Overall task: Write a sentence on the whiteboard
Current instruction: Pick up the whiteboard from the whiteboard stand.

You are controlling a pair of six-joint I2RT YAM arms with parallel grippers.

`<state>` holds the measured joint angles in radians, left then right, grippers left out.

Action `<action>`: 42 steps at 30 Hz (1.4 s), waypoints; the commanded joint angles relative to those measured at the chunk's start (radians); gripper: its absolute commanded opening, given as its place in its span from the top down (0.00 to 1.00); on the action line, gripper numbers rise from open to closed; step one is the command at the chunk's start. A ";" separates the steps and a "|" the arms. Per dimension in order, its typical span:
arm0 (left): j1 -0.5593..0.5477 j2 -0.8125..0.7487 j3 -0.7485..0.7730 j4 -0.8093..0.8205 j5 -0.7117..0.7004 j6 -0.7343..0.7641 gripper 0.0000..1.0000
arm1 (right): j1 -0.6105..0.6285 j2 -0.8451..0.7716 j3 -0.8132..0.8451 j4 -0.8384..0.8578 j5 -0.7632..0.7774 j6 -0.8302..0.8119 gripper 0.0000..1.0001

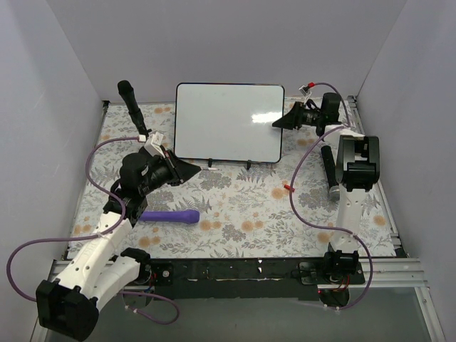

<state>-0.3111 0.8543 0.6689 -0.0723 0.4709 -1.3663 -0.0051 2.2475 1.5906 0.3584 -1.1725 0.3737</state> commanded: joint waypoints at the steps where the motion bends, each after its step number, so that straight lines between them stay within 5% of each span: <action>1: 0.004 0.014 0.043 0.014 -0.009 0.021 1.00 | 0.004 0.075 0.057 0.492 -0.068 0.434 0.34; 5: 0.003 0.029 0.044 0.020 -0.011 0.023 1.00 | 0.045 0.155 0.123 0.643 -0.099 0.596 0.34; 28: 0.004 0.022 0.015 0.037 -0.003 0.007 1.00 | 0.073 0.084 0.144 0.507 -0.107 0.495 0.34; 36: 0.003 -0.032 0.011 0.014 -0.006 0.004 1.00 | 0.070 0.047 0.201 -0.014 -0.052 0.139 0.34; 42: 0.003 -0.034 0.014 0.009 -0.006 0.004 1.00 | 0.047 0.052 0.190 -0.047 -0.039 0.076 0.34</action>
<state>-0.3107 0.8356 0.6708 -0.0525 0.4698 -1.3663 0.0624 2.3516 1.7470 0.3908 -1.2198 0.5476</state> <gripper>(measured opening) 0.109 0.664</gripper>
